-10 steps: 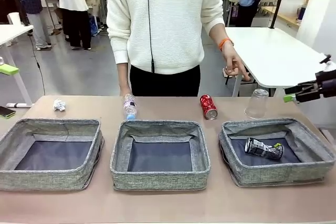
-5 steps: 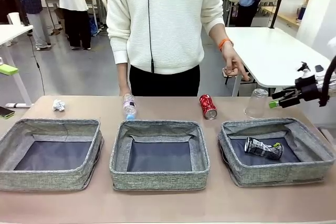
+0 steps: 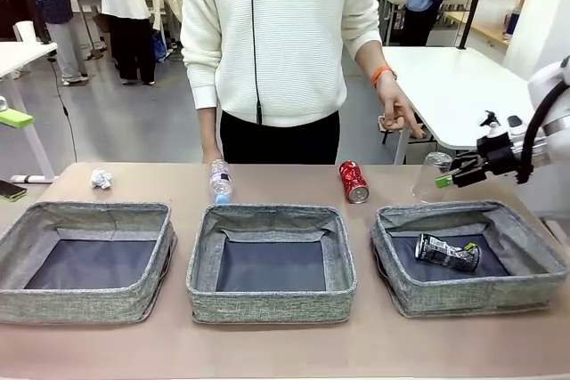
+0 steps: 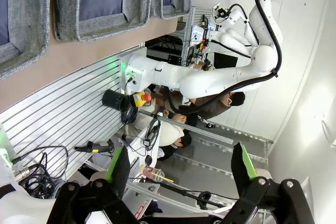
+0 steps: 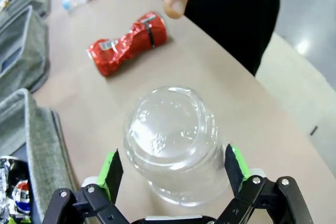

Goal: Sort the waste into the appropriate baskets.
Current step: Pick up the waste item pointed out by the person.

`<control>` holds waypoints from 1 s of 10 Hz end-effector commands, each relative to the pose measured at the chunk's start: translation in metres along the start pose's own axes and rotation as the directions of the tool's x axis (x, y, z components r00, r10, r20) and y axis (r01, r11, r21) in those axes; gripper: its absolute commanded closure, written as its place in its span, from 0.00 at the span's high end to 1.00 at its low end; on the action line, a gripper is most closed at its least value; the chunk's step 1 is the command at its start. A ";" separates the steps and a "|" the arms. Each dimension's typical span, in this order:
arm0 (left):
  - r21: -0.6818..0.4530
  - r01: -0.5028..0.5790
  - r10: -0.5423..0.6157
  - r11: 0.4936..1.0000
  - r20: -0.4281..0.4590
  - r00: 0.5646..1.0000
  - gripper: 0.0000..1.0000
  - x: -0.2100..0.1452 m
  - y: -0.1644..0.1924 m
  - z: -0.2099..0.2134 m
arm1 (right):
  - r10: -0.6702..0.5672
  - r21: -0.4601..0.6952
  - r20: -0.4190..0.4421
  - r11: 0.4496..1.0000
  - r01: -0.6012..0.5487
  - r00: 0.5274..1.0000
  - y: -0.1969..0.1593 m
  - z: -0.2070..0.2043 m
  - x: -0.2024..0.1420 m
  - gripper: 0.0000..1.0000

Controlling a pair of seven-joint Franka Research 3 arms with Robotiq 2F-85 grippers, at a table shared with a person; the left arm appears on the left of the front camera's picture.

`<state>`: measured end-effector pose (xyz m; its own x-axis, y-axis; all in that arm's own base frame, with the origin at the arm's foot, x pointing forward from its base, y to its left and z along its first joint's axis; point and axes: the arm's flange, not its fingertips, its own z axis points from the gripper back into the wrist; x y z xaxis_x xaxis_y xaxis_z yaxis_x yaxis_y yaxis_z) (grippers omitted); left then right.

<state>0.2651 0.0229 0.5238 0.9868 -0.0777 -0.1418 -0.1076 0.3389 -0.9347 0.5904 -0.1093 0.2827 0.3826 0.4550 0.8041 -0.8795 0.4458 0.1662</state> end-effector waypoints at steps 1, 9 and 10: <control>-0.017 0.021 -0.021 1.000 -0.004 1.000 1.00 -0.002 -0.002 0.002 | -0.006 0.018 0.012 1.000 0.005 1.000 -0.006 -0.015 0.007 1.00; -0.017 0.021 -0.021 1.000 -0.004 1.000 1.00 -0.002 -0.002 0.002 | -0.081 0.023 0.058 0.997 0.080 0.995 -0.008 -0.030 0.002 0.81; -0.017 0.021 -0.021 1.000 -0.004 1.000 1.00 -0.002 -0.002 0.002 | -0.087 0.026 0.058 0.996 0.085 0.995 -0.008 -0.029 0.001 0.78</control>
<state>0.2651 0.0229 0.5239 0.9868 -0.0778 -0.1417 -0.1075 0.3389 -0.9347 0.6023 -0.0916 0.2651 0.4106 0.3790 0.8293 -0.8687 0.4388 0.2296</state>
